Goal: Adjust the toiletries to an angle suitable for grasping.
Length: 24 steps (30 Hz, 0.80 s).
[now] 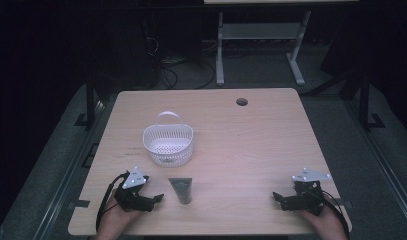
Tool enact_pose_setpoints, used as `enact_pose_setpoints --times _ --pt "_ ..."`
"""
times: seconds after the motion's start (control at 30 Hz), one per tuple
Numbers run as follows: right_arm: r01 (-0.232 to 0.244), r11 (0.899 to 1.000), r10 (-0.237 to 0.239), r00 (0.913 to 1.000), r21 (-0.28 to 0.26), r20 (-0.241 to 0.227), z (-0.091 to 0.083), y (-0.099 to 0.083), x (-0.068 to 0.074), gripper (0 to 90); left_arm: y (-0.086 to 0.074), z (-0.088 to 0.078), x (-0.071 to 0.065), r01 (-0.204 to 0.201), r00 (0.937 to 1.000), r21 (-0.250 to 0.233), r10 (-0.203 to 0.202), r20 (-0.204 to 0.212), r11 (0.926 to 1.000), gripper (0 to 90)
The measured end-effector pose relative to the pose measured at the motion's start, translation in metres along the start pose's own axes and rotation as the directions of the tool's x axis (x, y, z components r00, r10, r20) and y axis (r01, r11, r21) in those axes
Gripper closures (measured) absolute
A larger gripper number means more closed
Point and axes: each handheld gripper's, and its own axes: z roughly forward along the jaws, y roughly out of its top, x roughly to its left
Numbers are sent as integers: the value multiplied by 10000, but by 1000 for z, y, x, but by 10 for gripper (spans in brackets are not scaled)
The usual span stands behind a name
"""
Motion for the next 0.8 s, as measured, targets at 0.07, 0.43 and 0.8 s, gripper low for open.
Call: enact_pose_setpoints --times 0.07,0.43,0.8 --pt "7 10000 -7 10000 0 -9 0 0 0 0 0 0 0 -29 10000 -14 29 14 10000 124" --pt "47 10000 -47 10000 -2 -45 1 1 -1 0 0 -6 1 65 9986 -228 -53 522 9997 258" --pt "58 10000 -58 10000 -12 -59 1 1 -1 0 11 -25 -4 47 9958 -674 15 914 9977 835"
